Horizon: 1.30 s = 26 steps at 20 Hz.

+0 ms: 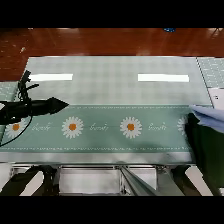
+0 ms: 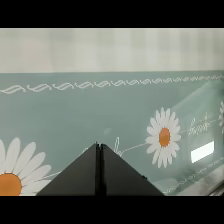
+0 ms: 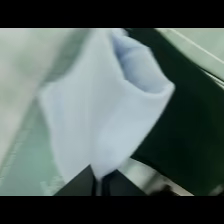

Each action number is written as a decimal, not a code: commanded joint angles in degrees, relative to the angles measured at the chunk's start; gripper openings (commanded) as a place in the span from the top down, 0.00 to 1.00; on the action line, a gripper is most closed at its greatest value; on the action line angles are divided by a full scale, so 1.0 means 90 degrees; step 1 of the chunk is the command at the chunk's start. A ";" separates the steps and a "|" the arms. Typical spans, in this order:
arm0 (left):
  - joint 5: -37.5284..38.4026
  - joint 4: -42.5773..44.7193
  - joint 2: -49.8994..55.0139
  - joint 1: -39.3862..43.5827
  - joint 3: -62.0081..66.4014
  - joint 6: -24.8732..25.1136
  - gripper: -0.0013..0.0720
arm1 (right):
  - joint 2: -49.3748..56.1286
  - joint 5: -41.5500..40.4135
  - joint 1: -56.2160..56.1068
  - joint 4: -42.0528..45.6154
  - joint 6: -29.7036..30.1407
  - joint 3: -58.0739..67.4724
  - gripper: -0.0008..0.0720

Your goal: Fold the shirts.

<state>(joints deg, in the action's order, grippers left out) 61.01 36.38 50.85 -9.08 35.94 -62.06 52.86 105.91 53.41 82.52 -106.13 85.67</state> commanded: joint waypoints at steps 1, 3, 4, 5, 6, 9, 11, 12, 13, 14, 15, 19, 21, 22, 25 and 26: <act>-0.0012 0.0002 0.0005 0.0335 0.0012 0.0012 0.95 | -0.0826 0.0066 0.1003 0.1651 0.0614 -0.1593 0.96; -0.0041 0.0002 0.0005 0.0493 0.0012 0.0010 0.95 | -0.1018 0.0056 0.1503 0.2557 0.1061 -0.2200 0.96; -0.0114 0.0002 0.0005 0.0556 0.0012 0.0010 0.95 | -0.1061 -0.0024 0.1642 0.2654 0.0891 -0.2412 0.95; -0.0211 0.0002 0.0005 0.0612 0.0012 0.0010 0.95 | -0.1083 -0.0109 0.1685 0.2562 0.0787 -0.2579 0.75; -0.0338 0.0002 0.0007 0.0648 0.0012 0.0010 0.95 | -0.1054 -0.0148 0.1659 0.2399 0.0806 -0.2701 0.45; -0.1076 0.0053 0.0056 0.0595 0.0117 0.0223 0.95 | -0.0923 -0.0301 0.1661 0.2008 0.0801 -0.2739 0.43; -0.1496 0.0005 0.0211 0.0182 0.0772 -0.0046 0.95 | -0.0845 -0.0792 0.1661 0.0969 0.0804 -0.2482 0.56; -0.1443 -0.0029 0.0318 -0.0034 0.1372 -0.0039 0.95 | -0.0775 -0.1161 0.1659 0.0170 0.0896 -0.2232 0.85; -0.1321 -0.0024 0.0418 -0.0158 0.2033 -0.0039 0.95 | -0.0680 -0.1678 0.1659 -0.0971 0.1219 -0.1916 0.96; -0.1195 -0.0024 0.0542 -0.0219 0.2815 -0.0044 0.95 | -0.0580 -0.2239 0.1583 -0.2154 0.1375 -0.1634 0.96; -0.1120 -0.0022 0.0678 -0.0199 0.3546 -0.0095 0.95 | -0.0444 -0.2810 0.1241 -0.3157 0.1489 -0.1309 0.96; -0.0583 0.1460 0.1367 0.0758 0.6166 -0.1124 0.95 | 0.0216 -0.4369 -0.2395 -0.3232 0.1809 0.0083 0.96; -0.0005 0.2902 0.1443 0.1426 0.6482 -0.1950 0.95 | 0.0646 -0.4490 -0.4515 -0.1758 0.1800 0.0459 0.96; 0.0219 0.3623 0.1445 0.1751 0.6339 -0.2242 0.95 | 0.0860 -0.4437 -0.5336 -0.0952 0.1783 0.0469 0.96; 0.0141 0.4843 0.1445 0.2334 0.4937 -0.2815 0.95 | 0.1855 -0.3922 -0.7014 0.1037 0.1440 0.0112 0.96; -0.0151 0.4862 0.1445 0.2363 0.4347 -0.2863 0.95 | 0.2195 -0.3910 -0.7261 0.1226 0.1350 -0.0245 0.96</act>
<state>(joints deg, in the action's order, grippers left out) 61.06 69.28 63.46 8.16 83.02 -82.00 65.25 70.13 1.56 79.53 -91.70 86.28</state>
